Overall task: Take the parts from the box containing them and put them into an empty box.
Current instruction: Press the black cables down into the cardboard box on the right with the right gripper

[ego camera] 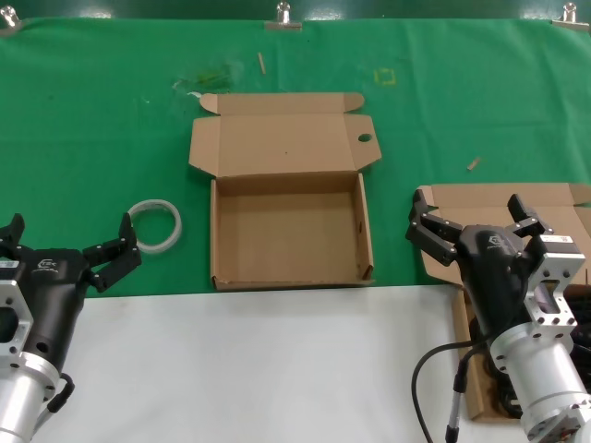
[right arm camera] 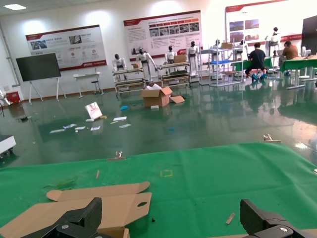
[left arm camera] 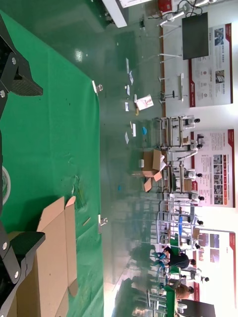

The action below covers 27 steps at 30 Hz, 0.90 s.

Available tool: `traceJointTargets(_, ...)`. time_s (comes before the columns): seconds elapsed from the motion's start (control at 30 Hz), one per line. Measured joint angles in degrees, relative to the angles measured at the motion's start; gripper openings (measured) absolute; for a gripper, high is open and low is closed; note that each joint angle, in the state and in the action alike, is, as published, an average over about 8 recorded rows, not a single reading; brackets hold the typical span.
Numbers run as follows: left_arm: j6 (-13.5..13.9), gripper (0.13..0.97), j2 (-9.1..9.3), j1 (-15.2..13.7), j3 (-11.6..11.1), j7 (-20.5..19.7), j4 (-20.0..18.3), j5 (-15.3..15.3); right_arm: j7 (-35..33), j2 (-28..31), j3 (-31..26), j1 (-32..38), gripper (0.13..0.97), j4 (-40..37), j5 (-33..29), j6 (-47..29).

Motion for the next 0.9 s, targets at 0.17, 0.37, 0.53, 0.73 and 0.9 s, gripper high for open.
traceJointTargets(0.17, 0.0, 0.965, 0.00, 0.0, 0.0, 0.0, 0.0, 0.0, 0.0, 0.0, 0.0, 0.0, 0.966, 0.0, 0.0, 0.0)
traceJointTargets(0.37, 0.0, 0.965, 0.00, 0.0, 0.0, 0.0, 0.0, 0.0, 0.0, 0.0, 0.0, 0.0, 0.966, 0.0, 0.0, 0.0)
traceJointTargets(0.53, 0.0, 0.965, 0.00, 0.0, 0.0, 0.0, 0.0, 0.0, 0.0, 0.0, 0.0, 0.0, 0.966, 0.0, 0.0, 0.0)
traceJointTargets(0.73, 0.0, 0.965, 0.00, 0.0, 0.0, 0.0, 0.0, 0.0, -0.9, 0.0, -1.5, 0.5, 0.966, -1.1, 1.3, 2.1)
traceJointTargets(0.9, 0.0, 0.965, 0.00, 0.0, 0.0, 0.0, 0.0, 0.0, -4.3, -0.1, -5.3, 1.2, 0.966, -2.7, 5.2, 7.3)
